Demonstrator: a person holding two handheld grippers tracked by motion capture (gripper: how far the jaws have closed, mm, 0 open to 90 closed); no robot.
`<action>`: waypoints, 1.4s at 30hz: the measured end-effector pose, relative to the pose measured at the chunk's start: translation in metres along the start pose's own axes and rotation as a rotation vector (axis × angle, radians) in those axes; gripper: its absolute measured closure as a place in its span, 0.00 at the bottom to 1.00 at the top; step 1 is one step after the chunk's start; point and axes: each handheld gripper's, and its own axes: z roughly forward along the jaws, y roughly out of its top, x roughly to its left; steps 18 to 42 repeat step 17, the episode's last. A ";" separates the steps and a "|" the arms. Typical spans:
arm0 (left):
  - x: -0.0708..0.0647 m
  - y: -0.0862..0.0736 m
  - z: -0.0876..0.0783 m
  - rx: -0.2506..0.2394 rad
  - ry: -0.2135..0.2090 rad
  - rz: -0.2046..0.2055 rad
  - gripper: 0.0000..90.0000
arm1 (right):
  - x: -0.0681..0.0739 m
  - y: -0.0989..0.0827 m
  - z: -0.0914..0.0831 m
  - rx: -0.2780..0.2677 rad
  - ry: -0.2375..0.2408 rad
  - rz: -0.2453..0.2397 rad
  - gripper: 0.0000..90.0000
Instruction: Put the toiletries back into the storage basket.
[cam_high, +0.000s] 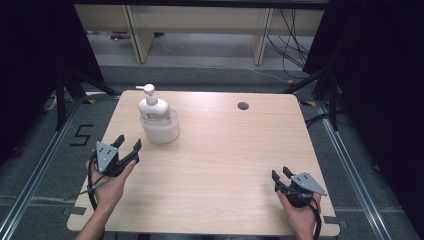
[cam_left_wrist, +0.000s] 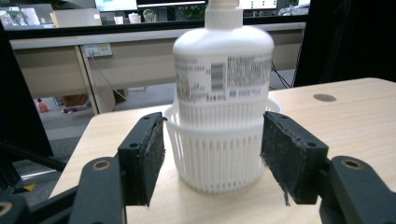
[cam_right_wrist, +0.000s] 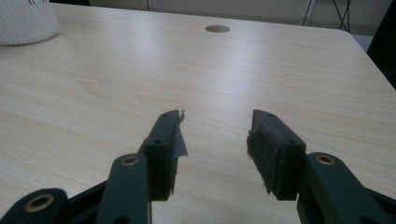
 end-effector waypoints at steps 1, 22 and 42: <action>0.001 -0.004 -0.003 0.004 0.001 -0.001 0.43 | 0.000 0.000 0.000 0.003 0.006 0.000 0.60; -0.001 -0.056 -0.033 0.076 0.000 -0.027 0.46 | -0.003 0.001 -0.002 0.024 -0.012 -0.006 0.59; -0.001 -0.056 -0.033 0.076 0.000 -0.027 0.46 | -0.003 0.001 -0.002 0.024 -0.012 -0.006 0.59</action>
